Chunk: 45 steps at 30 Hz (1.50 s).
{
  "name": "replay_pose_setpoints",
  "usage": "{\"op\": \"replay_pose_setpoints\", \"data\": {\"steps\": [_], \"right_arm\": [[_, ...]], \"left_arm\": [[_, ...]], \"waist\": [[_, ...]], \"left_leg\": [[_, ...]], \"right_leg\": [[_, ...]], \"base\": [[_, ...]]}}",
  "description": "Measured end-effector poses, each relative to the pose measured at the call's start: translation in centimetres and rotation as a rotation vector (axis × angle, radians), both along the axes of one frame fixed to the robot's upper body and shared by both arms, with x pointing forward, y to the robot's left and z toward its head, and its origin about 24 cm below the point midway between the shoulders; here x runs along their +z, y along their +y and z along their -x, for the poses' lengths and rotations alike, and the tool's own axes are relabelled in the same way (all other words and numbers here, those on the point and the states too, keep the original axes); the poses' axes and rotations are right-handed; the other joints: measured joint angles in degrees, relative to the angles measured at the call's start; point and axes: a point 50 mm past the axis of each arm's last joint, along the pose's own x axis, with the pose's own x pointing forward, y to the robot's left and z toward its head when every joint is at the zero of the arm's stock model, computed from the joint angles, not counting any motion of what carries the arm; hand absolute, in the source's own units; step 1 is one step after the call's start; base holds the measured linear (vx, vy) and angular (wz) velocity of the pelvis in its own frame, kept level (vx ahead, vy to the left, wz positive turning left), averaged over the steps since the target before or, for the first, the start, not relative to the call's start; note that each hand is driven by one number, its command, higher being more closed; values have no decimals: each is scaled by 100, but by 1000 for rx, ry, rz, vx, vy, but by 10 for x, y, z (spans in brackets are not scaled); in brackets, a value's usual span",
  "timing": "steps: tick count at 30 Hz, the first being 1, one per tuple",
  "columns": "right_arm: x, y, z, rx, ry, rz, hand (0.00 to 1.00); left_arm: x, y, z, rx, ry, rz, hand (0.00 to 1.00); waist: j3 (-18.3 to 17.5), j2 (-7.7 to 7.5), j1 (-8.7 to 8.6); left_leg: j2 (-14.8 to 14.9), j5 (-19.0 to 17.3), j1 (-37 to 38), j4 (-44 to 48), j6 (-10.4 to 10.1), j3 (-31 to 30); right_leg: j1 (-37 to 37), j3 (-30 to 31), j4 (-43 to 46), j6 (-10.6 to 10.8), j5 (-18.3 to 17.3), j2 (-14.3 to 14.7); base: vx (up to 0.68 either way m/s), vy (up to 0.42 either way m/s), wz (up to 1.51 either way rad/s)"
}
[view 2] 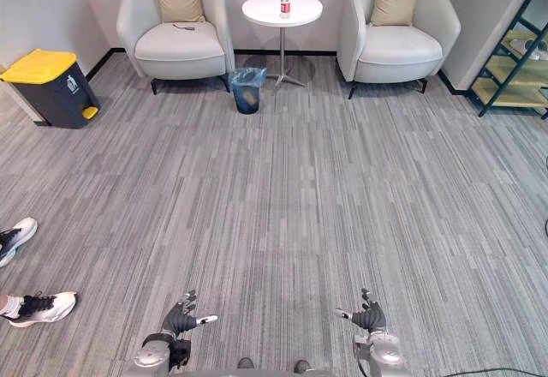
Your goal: Gather rubbish on tea table into small bin, then transfer packed bag to large trash can.
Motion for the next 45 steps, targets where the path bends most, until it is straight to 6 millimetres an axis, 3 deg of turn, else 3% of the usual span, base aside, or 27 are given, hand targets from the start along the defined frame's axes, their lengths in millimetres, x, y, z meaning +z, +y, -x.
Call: {"op": "replay_pose_setpoints", "data": {"steps": [3,8,11,13,16,18,19,20,22,23,25,27,29,30,32,33,35,38,39,40,41,42,43,45], "right_arm": [[0,0,-1,-2,-2,0,0],[3,-2,-6,-9,-14,3,0],[4,-7,-7,-31,-21,15,0],[4,-10,-5,-54,-20,18,0],[4,-9,-6,-59,-21,13,0],[4,-10,-6,-57,-21,14,0],[5,-11,-8,-56,-24,19,0],[8,-14,-11,-53,-31,29,0],[10,-17,-15,-48,-38,40,0],[12,-19,-18,-46,-46,46,0],[11,-22,-16,-56,-37,48,0],[12,-21,-20,-57,-41,44,0],[12,-20,-22,-60,-47,37,0],[11,-19,-22,-68,-47,24,0],[10,-16,-20,-58,-45,19,0],[8,-14,-16,-71,-44,11,0],[8,-14,-15,-82,-46,10,0],[6,-7,-14,-92,-53,-10,0],[8,-5,-14,-90,-69,-15,0],[9,-3,-11,-85,-77,-11,0],[8,-2,-8,-82,-73,-3,0],[4,4,-4,-78,-52,-8,0],[2,15,-2,-55,-45,-18,0],[0,17,4,-32,-28,-6,0]], "left_arm": [[0,1,0,3,1,-1,0],[0,3,0,33,-3,12,0],[2,5,-1,65,-17,24,0],[5,7,-6,80,-38,29,0],[9,11,-11,75,-59,16,0],[9,15,-10,78,-54,5,0],[9,15,-11,79,-57,4,0],[10,14,-13,85,-63,1,0],[10,12,-15,86,-66,3,0],[10,15,-15,85,-62,-4,0],[7,13,-14,93,-46,3,0],[5,7,-15,95,-37,17,0],[6,-1,-23,87,-50,37,0],[6,-5,-24,77,-52,45,0],[5,-7,-22,76,-47,53,0],[5,-7,-22,76,-46,53,0],[5,-7,-22,76,-47,54,0],[5,-7,-22,80,-47,54,0],[4,-9,-20,83,-41,58,0],[3,-12,-18,88,-36,63,0],[2,-14,-16,93,-34,65,0],[1,-14,-15,104,-28,61,0],[1,-13,-15,109,-30,55,0],[5,-11,-25,107,-56,44,0]], "waist": [[-5,5,20],[4,38,44],[27,83,56],[68,83,36],[275,79,-1],[346,68,7],[360,69,-8],[436,182,-26],[483,258,-20],[479,238,-39],[471,223,-131],[450,288,-153],[449,311,-155],[456,323,-155],[486,313,-140],[520,309,-87],[523,304,17],[622,277,166],[643,270,169],[629,346,165],[599,431,173],[571,510,224],[539,249,273],[585,91,251]], "left_leg": [[0,-79,-36,12,20,150],[18,-573,-446,731,123,435],[18,-956,-549,1230,187,589],[-54,-1101,-513,1446,194,596],[-153,-1354,-161,1458,412,479],[-177,-1446,-46,1475,391,393],[-139,-1462,18,1431,366,319],[4,-1491,80,1389,308,229],[138,-1521,159,1345,215,204],[195,-1564,240,1330,55,142],[276,-1706,406,1333,-166,-33],[481,-1555,297,1536,-424,-71],[621,-1436,-28,2292,-612,-90],[756,-1300,-337,3209,-791,-99],[1012,-599,-920,4888,-596,-131],[1366,-788,-1519,6269,-330,79],[1416,-896,-1890,6569,-172,140],[1191,-1176,-2585,5687,-231,313],[959,-1151,-2656,4635,-264,396],[771,-925,-2638,3410,-466,369],[755,-727,-2567,2757,-564,272],[679,-60,-2461,2411,-171,245],[445,-147,-2415,2255,-121,342],[214,-331,-2491,2376,73,355]], "right_leg": [[-114,120,9,9,-15,-1],[-442,404,371,100,-176,-58],[-888,541,1456,258,-731,-175],[-1292,531,2569,476,-1057,-344],[-2015,303,4574,515,-1193,-666],[-2262,94,4794,502,-1372,-823],[-2344,-44,4662,453,-1409,-830],[-2500,-298,4246,428,-1405,-782],[-2604,-438,3740,409,-1351,-682],[-2606,-453,2888,206,-859,-568],[-2571,-450,2797,-166,-286,-576],[-2544,-661,2881,-363,-480,-487],[-2283,-767,2596,-426,-523,-359],[-1887,-873,2241,-460,-544,-248],[-1131,-937,1639,-464,-547,-81],[-499,-979,1190,-474,-554,63],[-246,-924,1013,-470,-566,74],[68,-772,888,-295,-675,-125],[170,-737,900,-145,-772,-271],[219,-699,911,15,-921,-324],[221,-668,935,53,-1035,-295],[241,-461,1020,185,-1188,-290],[217,-215,961,199,-1201,-469],[205,0,952,298,-1242,-648]], "base": [[22,4,-25],[93,31,-34],[142,86,-23],[109,109,4],[124,86,18],[154,12,21],[296,-33,41],[249,-60,33],[250,-75,19],[268,-98,24],[402,-199,36],[466,-293,20],[366,-248,19],[373,-203,24],[385,-186,22],[295,-139,7],[234,-75,-9],[255,83,-22],[367,241,-14],[379,266,-13],[430,317,-34],[386,230,-31],[403,212,-15],[337,141,18]]}}
